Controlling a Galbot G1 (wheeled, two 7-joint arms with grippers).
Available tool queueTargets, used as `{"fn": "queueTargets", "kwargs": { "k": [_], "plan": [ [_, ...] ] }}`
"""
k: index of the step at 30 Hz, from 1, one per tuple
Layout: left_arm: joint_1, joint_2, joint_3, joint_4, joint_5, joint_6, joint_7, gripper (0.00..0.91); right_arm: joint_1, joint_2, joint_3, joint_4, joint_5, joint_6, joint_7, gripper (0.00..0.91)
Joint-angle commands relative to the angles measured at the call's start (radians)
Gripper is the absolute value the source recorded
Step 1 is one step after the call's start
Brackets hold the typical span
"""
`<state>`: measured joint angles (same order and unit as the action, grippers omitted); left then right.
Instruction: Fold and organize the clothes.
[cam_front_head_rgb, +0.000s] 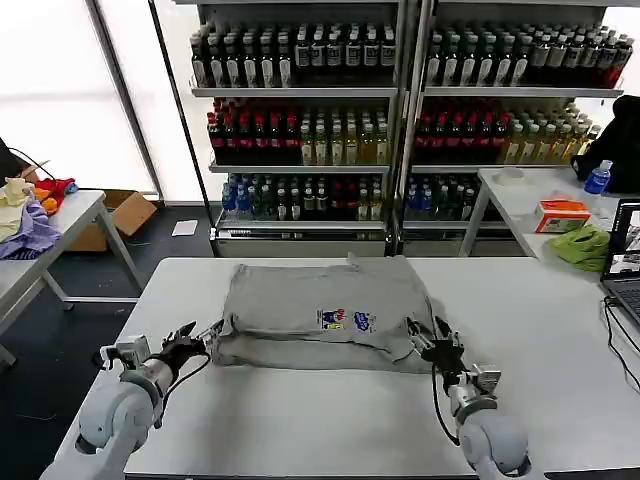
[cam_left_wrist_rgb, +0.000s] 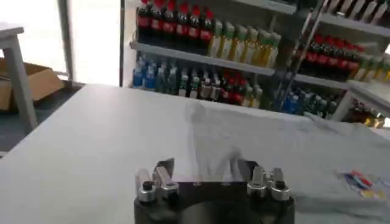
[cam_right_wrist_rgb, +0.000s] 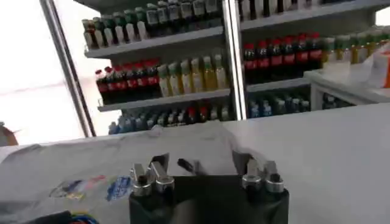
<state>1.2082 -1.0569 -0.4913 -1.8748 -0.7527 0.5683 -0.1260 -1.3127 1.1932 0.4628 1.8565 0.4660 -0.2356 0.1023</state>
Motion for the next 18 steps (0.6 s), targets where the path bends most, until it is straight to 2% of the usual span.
{"fn": "queueTargets", "kwargs": {
  "k": [1,6,7,8,10,11,12,13,14,15,16,17,18],
  "plan": [
    [0.161,-0.039,-0.008,-0.078,0.099,-0.004,0.002,0.907,-0.130,-0.011,0.057,0.079,-0.035,-0.026,0.041,0.907],
    [0.147,-0.047,0.006,-0.044,0.096,-0.002,0.010,0.907,-0.148,0.010,0.029,0.100,-0.032,-0.042,0.047,0.897],
    [0.141,-0.048,0.008,-0.038,0.095,-0.002,0.010,0.907,-0.144,0.013,0.024,0.098,-0.033,-0.044,0.049,0.675],
    [0.133,-0.049,0.011,-0.025,0.096,-0.003,0.011,0.907,-0.134,0.020,0.012,0.094,-0.035,-0.053,0.057,0.605],
    [0.122,-0.051,0.013,-0.010,0.095,-0.004,0.010,0.907,-0.121,0.025,0.001,0.088,-0.038,-0.063,0.065,0.403],
    [0.111,-0.051,0.014,-0.002,0.095,-0.005,0.010,0.907,-0.109,0.031,-0.014,0.084,-0.043,-0.064,0.066,0.141],
    [0.105,-0.051,0.014,0.005,0.094,-0.005,0.009,0.907,-0.096,0.036,-0.025,0.083,-0.051,-0.068,0.069,0.000],
    [0.100,-0.050,0.014,0.010,0.093,-0.008,0.009,0.887,-0.091,0.038,-0.030,0.081,-0.052,-0.070,0.070,0.000],
    [0.095,-0.049,0.014,0.014,0.091,-0.009,0.008,0.796,-0.081,0.040,-0.039,0.077,-0.058,-0.070,0.071,0.000],
    [0.091,-0.049,0.014,0.017,0.090,-0.010,0.009,0.322,-0.078,0.040,-0.043,0.072,-0.064,-0.070,0.073,0.000],
    [0.089,-0.048,0.014,0.019,0.088,-0.013,0.010,0.212,-0.073,0.042,-0.048,0.069,-0.074,-0.076,0.078,0.000],
    [0.086,-0.047,0.015,0.021,0.085,-0.015,0.010,0.060,-0.072,0.041,-0.054,0.059,-0.081,-0.083,0.079,0.000],
    [0.083,-0.048,0.017,0.022,0.085,-0.018,0.010,0.010,-0.072,0.039,-0.057,0.052,-0.082,-0.087,0.079,0.000]
  ]
}}
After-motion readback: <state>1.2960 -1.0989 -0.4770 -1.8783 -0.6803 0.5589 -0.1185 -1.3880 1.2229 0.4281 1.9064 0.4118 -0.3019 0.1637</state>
